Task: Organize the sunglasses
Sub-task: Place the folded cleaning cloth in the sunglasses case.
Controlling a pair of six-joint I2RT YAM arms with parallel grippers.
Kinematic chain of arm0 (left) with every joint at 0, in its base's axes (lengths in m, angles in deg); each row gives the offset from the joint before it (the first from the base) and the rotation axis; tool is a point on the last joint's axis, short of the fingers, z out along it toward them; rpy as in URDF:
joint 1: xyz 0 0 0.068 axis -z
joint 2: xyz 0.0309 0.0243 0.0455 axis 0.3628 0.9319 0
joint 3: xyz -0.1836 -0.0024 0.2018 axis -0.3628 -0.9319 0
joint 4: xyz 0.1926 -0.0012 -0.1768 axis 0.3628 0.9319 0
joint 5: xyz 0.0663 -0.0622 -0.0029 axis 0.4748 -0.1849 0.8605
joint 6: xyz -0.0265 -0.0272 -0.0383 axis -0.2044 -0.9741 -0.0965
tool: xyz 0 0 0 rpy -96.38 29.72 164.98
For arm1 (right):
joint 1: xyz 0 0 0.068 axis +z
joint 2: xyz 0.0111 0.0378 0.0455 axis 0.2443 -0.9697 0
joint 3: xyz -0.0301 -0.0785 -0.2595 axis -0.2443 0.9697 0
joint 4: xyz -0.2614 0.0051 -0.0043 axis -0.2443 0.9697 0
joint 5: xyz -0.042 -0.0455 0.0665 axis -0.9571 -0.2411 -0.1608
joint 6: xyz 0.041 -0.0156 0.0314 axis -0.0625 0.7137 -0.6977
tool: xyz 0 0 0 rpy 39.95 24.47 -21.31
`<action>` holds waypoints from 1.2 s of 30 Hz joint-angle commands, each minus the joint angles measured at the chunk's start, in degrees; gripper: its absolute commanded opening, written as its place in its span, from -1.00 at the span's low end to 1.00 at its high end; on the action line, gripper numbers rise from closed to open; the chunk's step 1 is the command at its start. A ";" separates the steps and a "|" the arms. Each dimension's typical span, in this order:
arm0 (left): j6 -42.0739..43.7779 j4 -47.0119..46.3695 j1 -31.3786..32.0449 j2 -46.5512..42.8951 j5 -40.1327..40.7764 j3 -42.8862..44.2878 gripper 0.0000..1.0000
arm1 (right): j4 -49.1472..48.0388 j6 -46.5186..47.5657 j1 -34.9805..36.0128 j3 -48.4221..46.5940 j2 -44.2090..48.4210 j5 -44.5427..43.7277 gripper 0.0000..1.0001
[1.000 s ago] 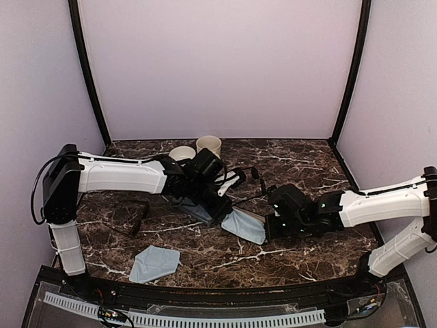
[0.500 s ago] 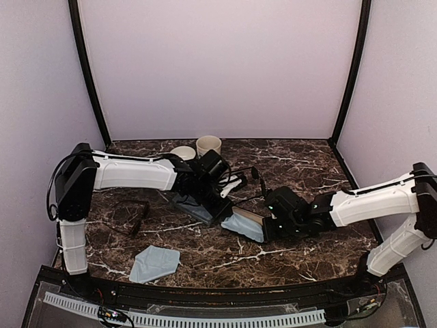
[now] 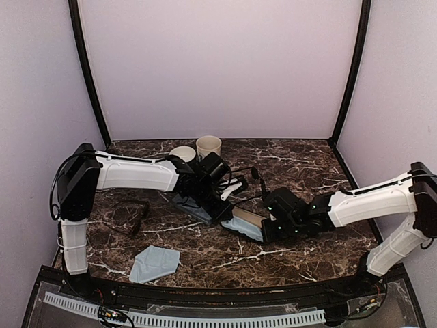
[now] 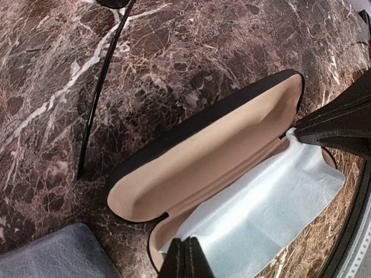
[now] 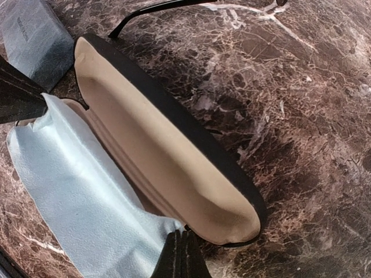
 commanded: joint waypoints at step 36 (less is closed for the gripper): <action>0.15 2.51 -0.32 0.65 -1.51 2.07 -0.66 | 2.17 2.17 -0.51 -2.22 -0.80 0.04 -0.88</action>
